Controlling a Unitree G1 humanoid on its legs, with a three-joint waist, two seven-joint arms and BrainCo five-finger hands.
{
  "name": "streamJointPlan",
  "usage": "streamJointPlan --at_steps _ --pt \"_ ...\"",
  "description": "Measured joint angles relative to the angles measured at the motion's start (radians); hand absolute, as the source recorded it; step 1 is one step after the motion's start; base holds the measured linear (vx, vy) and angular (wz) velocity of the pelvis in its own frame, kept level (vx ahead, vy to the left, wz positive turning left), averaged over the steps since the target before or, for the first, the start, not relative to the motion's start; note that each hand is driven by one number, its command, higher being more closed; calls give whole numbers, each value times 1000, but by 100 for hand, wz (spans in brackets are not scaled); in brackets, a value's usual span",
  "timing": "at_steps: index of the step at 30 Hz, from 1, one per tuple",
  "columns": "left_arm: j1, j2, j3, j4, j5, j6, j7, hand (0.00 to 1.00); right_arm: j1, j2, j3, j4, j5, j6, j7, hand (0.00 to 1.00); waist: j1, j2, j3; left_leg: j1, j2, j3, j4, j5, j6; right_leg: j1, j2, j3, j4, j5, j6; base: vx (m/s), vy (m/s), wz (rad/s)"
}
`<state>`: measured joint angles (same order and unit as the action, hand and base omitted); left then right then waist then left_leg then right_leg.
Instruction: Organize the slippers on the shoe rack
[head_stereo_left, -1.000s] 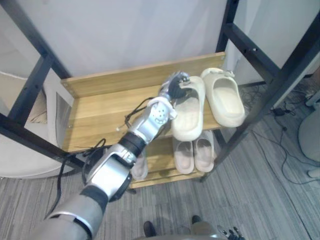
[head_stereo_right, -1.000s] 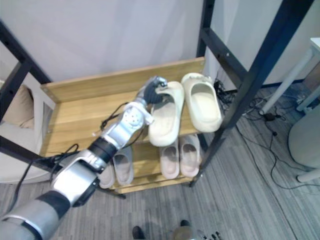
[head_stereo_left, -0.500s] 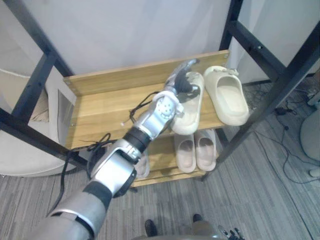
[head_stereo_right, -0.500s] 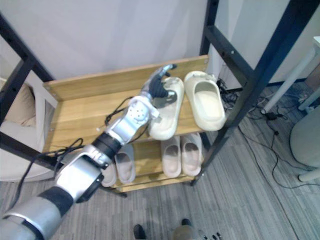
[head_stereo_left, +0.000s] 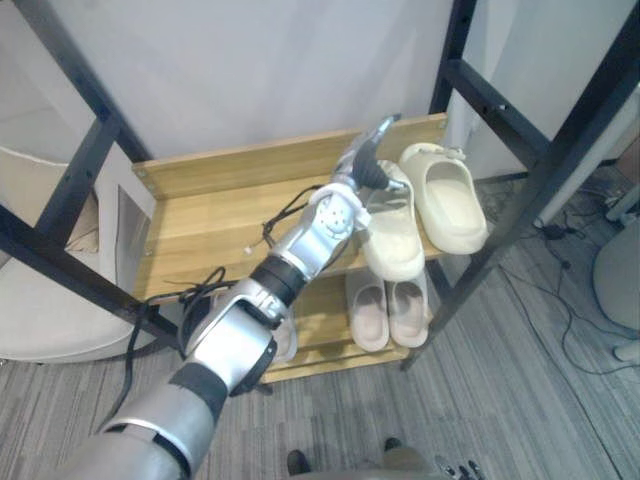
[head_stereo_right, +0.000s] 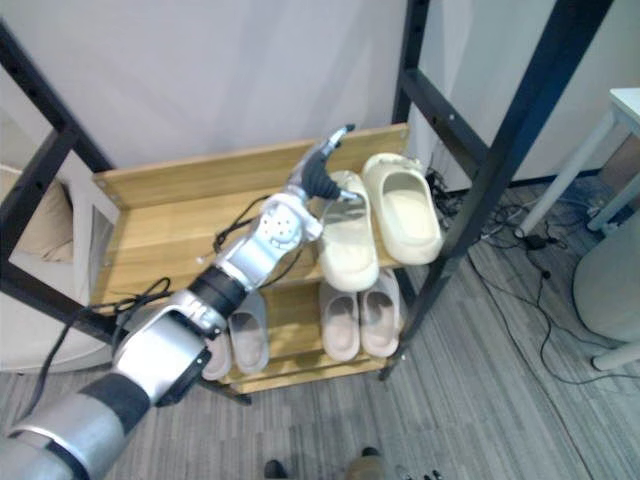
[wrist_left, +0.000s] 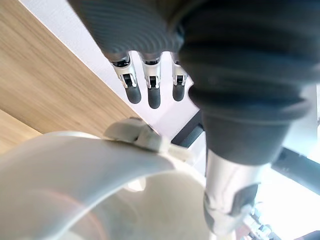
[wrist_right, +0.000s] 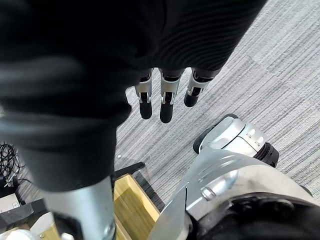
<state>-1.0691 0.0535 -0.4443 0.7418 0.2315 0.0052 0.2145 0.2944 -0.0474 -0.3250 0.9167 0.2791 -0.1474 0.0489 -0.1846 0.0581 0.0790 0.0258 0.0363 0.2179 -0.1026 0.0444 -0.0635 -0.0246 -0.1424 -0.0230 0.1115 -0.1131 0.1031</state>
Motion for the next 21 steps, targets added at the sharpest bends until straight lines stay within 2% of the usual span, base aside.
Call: streamJointPlan --at_steps 7,9,10,11,15,21 --pt "51 27 62 -32 -38 0 8 0 -2 -25 57 1 0 0 1 0 -7 -2 1 11 1 -17 0 2 -1 28 4 -25 -32 11 -4 -16 -5 7" --pt "128 60 83 -169 -80 -7 27 0 0 -29 65 5 0 0 1 0 -9 -3 2 11 0 -24 0 2 -1 36 4 -33 -40 12 -5 7 -13 6" --pt "135 61 85 -181 -84 -8 27 0 1 -29 65 6 0 0 1 0 -10 -4 2 11 0 -25 0 2 -1 39 4 -35 -41 12 -5 24 -24 26" --pt "210 68 98 -291 -127 -24 41 0 1 -33 79 14 0 0 1 0 -10 -11 7 17 1 -44 0 2 -2 61 4 -56 -55 14 -7 15 -20 24" --pt "316 85 116 -406 -195 -46 43 0 0 -40 101 17 0 0 1 0 3 -15 7 18 1 -53 0 2 -2 75 4 -70 -66 15 -8 8 -16 13" --pt "489 88 118 -534 -277 -68 34 0 -1 -44 137 23 -2 -1 -1 0 20 -35 19 28 0 -69 0 2 -2 100 4 -87 -80 15 -9 -5 -9 7"
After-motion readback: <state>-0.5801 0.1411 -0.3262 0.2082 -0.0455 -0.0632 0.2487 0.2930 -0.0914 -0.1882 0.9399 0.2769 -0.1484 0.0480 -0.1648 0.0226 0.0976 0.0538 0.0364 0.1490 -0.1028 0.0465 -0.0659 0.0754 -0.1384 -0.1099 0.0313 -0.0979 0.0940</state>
